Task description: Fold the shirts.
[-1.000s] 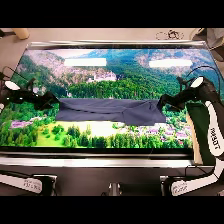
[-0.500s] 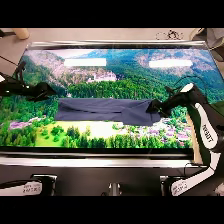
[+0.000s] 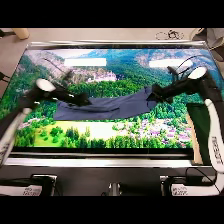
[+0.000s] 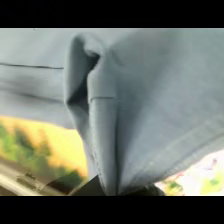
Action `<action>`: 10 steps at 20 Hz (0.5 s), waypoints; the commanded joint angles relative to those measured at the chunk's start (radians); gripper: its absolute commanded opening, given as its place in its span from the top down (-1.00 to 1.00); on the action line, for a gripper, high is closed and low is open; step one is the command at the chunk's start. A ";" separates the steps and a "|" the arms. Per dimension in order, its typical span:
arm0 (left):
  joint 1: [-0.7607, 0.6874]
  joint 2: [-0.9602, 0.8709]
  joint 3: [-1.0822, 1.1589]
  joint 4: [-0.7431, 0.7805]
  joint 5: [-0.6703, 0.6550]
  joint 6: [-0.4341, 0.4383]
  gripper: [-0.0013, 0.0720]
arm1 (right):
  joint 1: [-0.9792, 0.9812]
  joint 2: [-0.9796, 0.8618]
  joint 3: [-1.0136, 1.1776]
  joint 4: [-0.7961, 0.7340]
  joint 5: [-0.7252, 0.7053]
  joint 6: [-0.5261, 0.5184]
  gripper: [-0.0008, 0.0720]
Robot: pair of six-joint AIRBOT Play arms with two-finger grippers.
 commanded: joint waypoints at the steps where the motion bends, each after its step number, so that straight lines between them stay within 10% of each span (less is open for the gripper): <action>1: -0.207 -0.172 -0.013 -0.346 0.188 0.031 0.90 | 0.004 0.161 0.012 0.029 0.124 0.058 0.93; 6: -0.367 -0.317 0.021 -0.728 0.216 0.251 0.90 | 0.003 0.278 0.013 0.019 0.154 0.096 0.93; 10: -0.227 -0.211 0.021 -0.587 0.208 0.306 0.90 | 0.035 0.230 0.013 0.034 0.070 0.114 0.93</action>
